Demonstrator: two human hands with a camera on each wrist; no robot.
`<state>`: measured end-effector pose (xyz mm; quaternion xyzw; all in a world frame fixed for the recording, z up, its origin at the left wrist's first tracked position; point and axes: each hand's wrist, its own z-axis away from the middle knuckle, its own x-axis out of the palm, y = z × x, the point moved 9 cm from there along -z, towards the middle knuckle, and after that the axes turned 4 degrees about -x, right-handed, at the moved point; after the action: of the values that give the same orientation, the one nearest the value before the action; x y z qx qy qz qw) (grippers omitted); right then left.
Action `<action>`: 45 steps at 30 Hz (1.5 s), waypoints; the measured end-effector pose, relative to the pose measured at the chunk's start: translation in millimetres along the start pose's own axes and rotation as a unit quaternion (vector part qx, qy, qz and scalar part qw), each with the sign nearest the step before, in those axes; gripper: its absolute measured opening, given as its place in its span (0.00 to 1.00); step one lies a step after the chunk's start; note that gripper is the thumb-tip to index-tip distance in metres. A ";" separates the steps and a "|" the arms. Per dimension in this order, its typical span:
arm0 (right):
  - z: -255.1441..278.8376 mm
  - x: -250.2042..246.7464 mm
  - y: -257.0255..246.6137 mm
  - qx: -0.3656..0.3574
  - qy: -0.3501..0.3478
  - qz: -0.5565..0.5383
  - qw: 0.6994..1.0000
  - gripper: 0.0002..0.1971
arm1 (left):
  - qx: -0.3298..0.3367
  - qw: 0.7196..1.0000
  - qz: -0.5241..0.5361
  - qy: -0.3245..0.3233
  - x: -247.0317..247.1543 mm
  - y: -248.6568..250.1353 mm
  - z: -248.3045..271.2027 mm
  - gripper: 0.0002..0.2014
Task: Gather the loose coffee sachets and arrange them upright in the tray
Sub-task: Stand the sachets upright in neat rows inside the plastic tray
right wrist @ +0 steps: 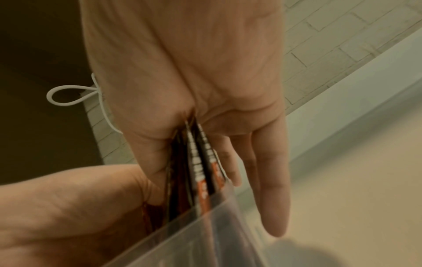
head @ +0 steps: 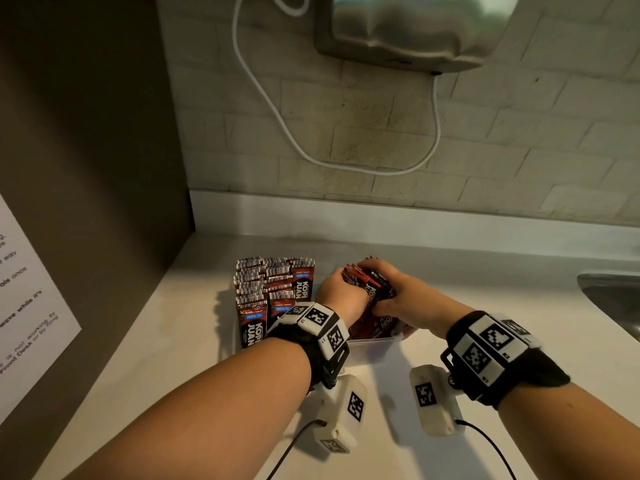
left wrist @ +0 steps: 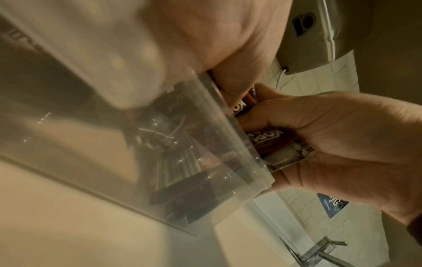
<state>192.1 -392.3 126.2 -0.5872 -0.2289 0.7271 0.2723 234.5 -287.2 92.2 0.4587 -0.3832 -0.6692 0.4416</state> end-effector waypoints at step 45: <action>37.4 -53.2 -50.2 -0.144 0.274 -0.043 0.950 0.33 | 0.017 0.968 0.247 -0.026 -33.5 35.1 32.4 0.13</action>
<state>170.5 -390.6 205.5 -0.7864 -0.2729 0.4852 0.2676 218.3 -263.3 142.9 0.3397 -0.5074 -0.5444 0.5751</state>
